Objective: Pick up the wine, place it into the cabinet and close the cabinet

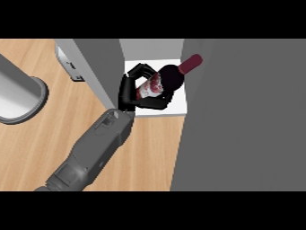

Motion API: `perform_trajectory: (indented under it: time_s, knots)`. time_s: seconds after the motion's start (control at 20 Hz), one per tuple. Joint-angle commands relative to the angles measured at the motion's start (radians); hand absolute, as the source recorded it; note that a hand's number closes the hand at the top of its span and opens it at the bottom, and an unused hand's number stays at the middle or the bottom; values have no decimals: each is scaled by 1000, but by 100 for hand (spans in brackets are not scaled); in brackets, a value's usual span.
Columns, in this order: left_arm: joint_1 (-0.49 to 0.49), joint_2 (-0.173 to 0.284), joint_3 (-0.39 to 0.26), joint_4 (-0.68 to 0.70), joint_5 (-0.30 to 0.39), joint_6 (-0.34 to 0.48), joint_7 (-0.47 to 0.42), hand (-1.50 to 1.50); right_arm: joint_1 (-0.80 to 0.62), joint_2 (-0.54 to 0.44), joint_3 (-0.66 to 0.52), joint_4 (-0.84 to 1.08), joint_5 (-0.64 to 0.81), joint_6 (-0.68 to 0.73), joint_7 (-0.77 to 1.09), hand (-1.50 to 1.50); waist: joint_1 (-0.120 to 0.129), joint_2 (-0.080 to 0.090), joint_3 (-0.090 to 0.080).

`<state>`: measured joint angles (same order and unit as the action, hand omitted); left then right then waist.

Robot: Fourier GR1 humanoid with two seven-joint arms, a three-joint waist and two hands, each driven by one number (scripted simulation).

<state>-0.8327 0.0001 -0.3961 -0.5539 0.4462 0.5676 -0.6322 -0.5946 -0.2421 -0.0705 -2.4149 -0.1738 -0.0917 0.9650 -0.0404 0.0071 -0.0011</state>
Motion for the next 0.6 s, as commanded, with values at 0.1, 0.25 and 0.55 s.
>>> perform_trajectory:
  time_s: [0.1,0.25,0.55]
  knots:
    - [-24,0,74,113,81,-61,-130,150,18,24,25,-124,-27,-44,68,-150,-11,2,-1]
    - [-48,0,98,147,144,-112,-133,150,-3,17,28,-33,-44,-4,16,-150,-11,7,-1]
    - [-179,0,156,295,152,-113,-119,150,-41,6,13,-39,-59,-18,55,-150,-18,8,-1]
